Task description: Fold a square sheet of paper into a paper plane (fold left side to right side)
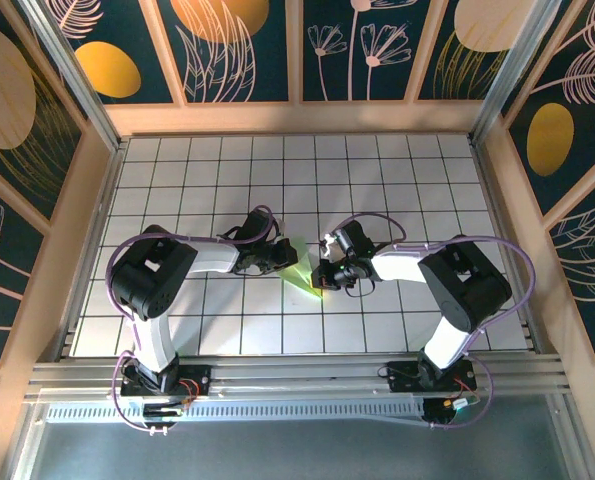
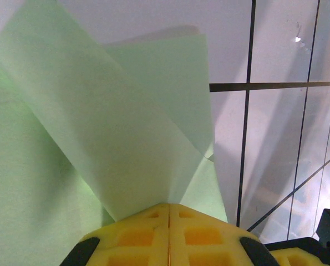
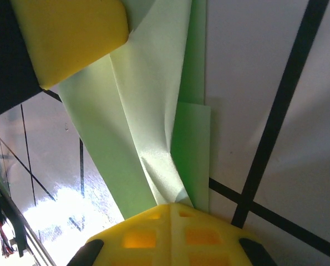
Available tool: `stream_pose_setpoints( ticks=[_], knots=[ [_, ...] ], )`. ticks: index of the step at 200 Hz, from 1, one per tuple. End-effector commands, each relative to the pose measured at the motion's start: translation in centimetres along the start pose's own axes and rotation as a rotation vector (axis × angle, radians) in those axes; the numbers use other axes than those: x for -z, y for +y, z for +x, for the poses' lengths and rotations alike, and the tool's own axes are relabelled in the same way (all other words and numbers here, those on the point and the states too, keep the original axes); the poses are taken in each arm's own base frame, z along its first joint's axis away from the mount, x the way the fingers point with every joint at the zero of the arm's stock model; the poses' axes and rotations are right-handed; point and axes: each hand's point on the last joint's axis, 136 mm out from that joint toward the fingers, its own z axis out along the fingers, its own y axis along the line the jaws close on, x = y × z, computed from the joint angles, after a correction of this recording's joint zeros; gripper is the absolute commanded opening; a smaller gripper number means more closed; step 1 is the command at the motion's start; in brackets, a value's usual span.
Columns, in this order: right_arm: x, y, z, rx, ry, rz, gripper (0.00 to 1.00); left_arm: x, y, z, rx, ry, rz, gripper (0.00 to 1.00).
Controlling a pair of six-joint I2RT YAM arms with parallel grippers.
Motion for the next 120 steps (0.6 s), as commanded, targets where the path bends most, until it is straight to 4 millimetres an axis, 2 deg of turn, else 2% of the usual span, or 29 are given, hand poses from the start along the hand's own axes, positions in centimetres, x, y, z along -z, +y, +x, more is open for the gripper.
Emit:
stream_pose_setpoints(
  ticks=[1, 32, 50, 80, 120],
  knots=[
    [-0.7, -3.9, 2.6, -0.065, 0.084, 0.153, 0.0, 0.3, 2.6, 0.1, 0.025, -0.022, -0.112, 0.09],
    [-0.8, -5.2, 3.2, -0.082, 0.106, 0.216, 0.0, 1.7, -0.3, -1.3, -0.027, -0.08, -0.03, 0.11],
    [-0.9, -5.7, 3.3, -0.094, 0.108, 0.238, 0.0, 2.3, -1.5, -1.3, -0.051, -0.089, 0.022, 0.11],
    [-0.9, -6.0, 3.3, -0.112, 0.103, 0.254, 0.0, 2.9, -3.2, 0.4, -0.061, -0.044, 0.142, 0.04],
    [-0.9, -6.7, 3.5, -0.129, 0.101, 0.288, 0.0, 2.1, -4.1, 2.8, -0.05, 0.029, 0.209, 0.02]
  ],
)
